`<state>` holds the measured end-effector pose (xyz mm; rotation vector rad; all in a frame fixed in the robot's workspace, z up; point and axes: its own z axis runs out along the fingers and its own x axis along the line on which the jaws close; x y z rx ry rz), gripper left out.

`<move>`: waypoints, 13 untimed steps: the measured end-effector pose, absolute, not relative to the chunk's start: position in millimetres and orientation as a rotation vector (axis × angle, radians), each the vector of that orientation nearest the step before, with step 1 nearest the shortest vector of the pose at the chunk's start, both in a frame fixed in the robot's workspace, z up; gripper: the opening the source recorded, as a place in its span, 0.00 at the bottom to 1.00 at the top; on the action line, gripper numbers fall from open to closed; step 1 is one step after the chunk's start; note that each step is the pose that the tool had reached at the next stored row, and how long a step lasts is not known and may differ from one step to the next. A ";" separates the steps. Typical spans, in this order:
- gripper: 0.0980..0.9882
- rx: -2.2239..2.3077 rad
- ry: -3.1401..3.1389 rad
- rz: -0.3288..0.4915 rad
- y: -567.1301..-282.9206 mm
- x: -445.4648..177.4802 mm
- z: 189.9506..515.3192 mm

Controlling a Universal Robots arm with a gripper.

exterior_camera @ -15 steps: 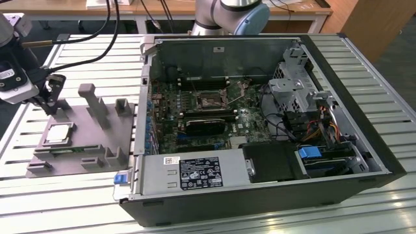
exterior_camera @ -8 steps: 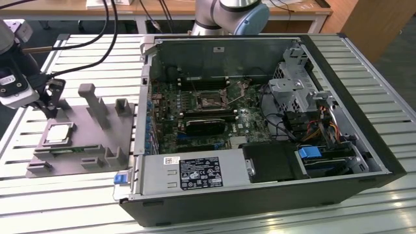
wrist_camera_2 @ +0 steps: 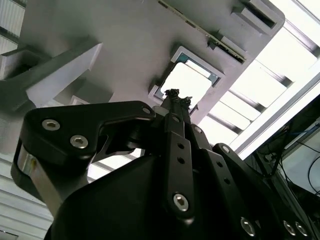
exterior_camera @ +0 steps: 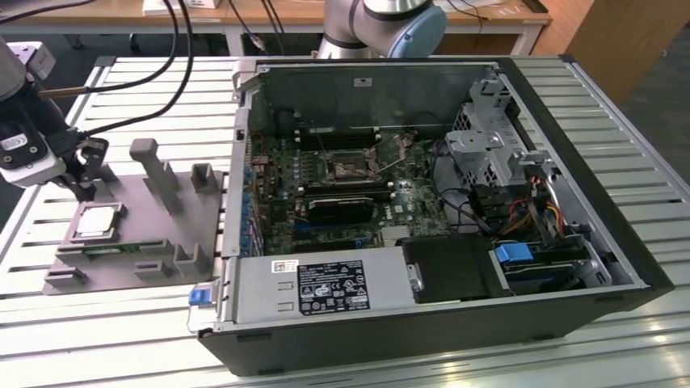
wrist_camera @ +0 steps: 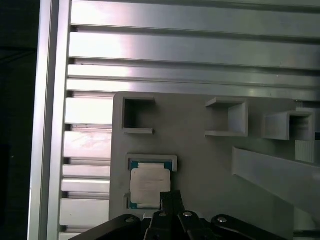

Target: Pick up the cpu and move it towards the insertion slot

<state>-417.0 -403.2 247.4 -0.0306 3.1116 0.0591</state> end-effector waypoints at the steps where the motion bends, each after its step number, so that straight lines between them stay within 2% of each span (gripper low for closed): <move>1: 0.00 -0.031 3.111 0.059 -403.2 -417.8 245.8; 13: 0.00 -0.031 3.110 0.059 -405.4 -426.3 224.0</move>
